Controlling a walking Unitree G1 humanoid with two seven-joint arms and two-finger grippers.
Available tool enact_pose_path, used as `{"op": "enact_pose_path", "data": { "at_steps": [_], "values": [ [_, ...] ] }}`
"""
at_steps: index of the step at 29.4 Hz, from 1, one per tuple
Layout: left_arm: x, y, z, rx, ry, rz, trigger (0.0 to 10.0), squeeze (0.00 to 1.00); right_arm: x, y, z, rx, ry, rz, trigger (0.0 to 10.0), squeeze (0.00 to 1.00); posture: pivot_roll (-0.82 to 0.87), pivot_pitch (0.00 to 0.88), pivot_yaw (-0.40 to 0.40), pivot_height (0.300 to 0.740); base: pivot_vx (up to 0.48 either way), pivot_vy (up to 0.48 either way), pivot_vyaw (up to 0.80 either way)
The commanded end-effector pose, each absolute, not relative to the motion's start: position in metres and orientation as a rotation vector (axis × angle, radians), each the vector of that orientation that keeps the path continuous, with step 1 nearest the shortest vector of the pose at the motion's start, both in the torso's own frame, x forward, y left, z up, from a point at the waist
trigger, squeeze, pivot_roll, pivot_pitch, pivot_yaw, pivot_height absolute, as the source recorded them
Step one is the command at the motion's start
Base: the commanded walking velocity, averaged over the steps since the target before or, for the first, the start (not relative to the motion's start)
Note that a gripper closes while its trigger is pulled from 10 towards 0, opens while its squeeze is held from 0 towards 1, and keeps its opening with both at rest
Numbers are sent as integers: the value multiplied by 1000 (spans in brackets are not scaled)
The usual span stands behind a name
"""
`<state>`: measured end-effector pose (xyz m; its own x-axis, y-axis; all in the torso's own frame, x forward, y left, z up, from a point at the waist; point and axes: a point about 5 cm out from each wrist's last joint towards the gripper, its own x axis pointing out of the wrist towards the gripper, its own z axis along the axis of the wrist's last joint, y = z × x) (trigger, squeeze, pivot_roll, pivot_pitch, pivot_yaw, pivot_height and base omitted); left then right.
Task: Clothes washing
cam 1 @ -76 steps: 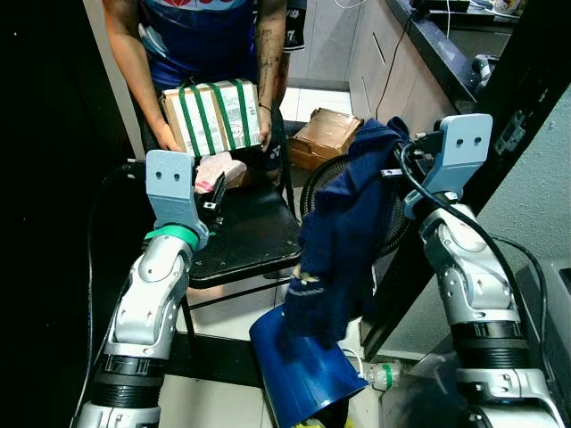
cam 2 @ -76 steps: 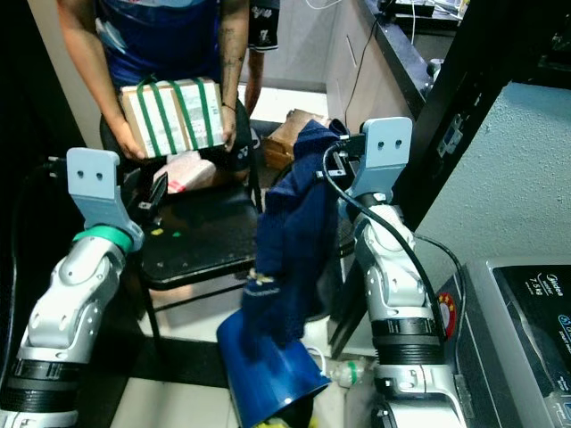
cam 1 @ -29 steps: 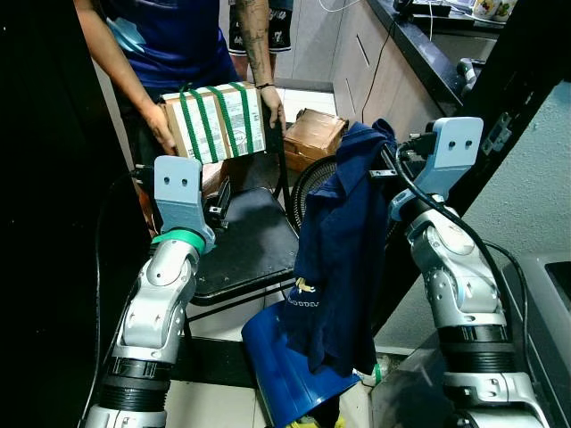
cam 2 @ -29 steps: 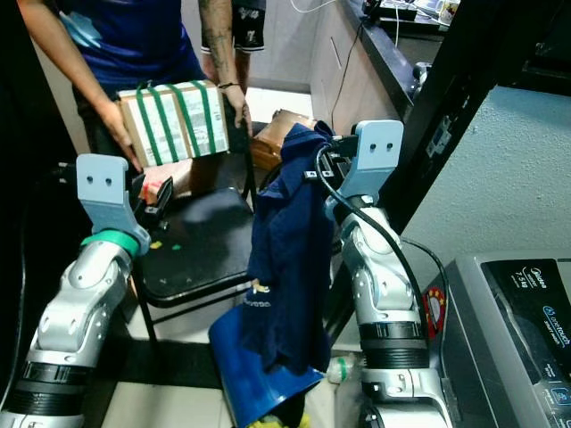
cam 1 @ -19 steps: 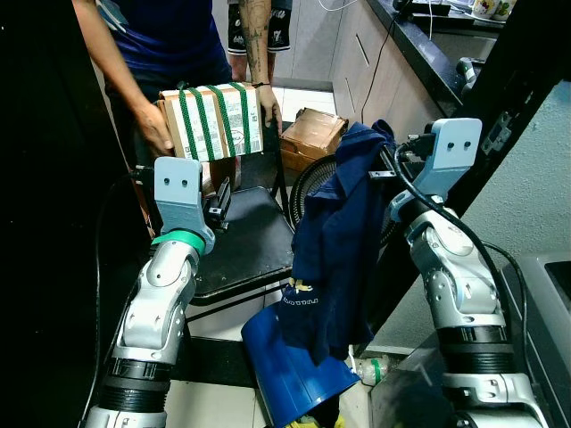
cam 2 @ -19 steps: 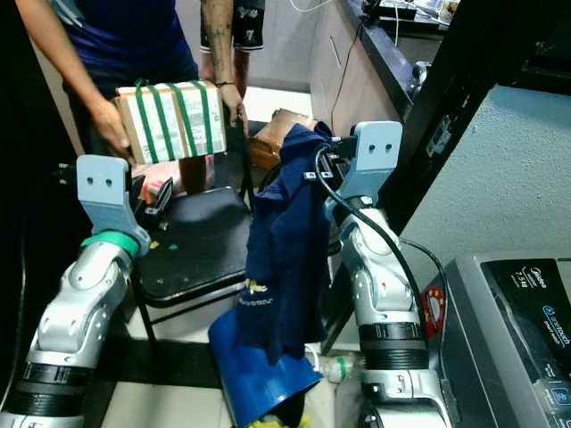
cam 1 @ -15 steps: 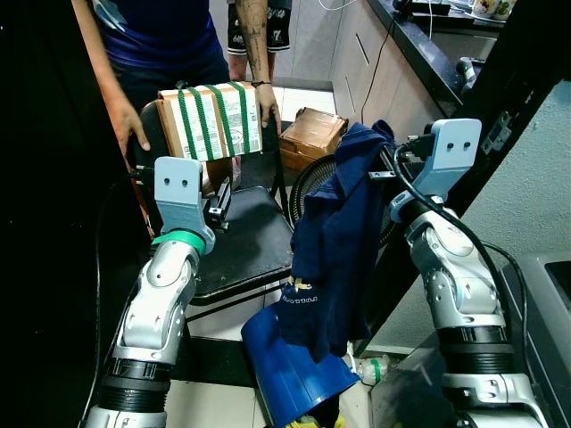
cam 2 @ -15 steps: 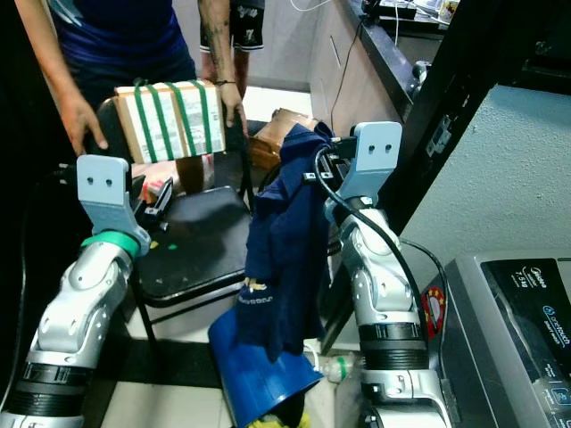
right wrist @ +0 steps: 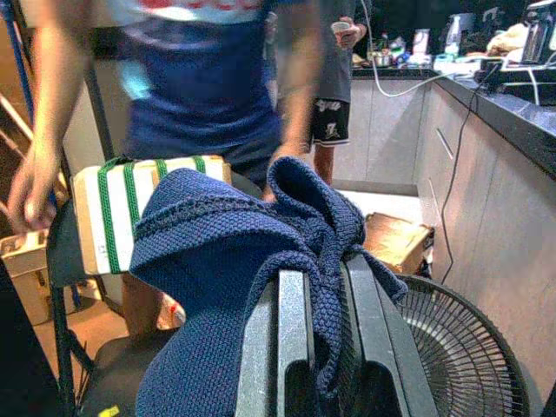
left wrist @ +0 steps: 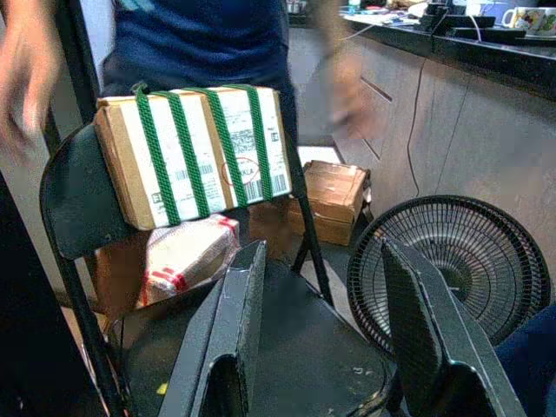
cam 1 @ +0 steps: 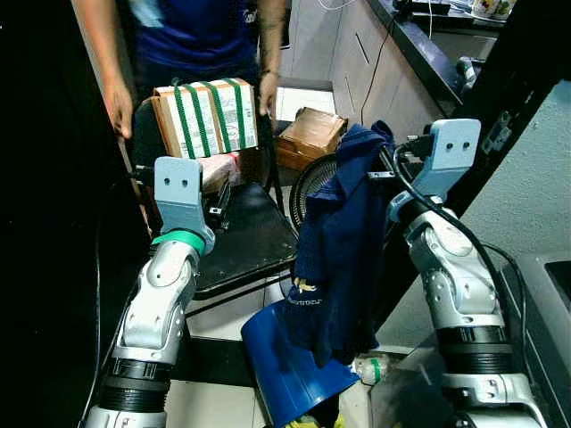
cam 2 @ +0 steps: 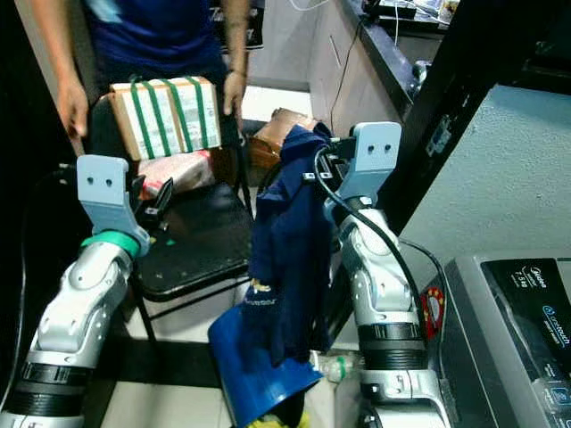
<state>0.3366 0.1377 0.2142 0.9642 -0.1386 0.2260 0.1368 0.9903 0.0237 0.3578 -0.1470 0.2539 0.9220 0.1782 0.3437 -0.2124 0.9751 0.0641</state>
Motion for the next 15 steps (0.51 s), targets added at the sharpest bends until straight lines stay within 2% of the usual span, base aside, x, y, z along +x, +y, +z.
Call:
{"op": "enact_pose_path", "data": {
  "at_steps": [1,15],
  "values": [
    [336,137,210,7,-215,-145,10000,0,357,-148,254,98,-349,196,10000,0,7,11,-29,740,0,0,0],
    [335,136,210,6,-218,-150,10000,0,357,-148,254,97,-346,205,10000,0,8,4,-32,740,0,0,0]
  ]
}}
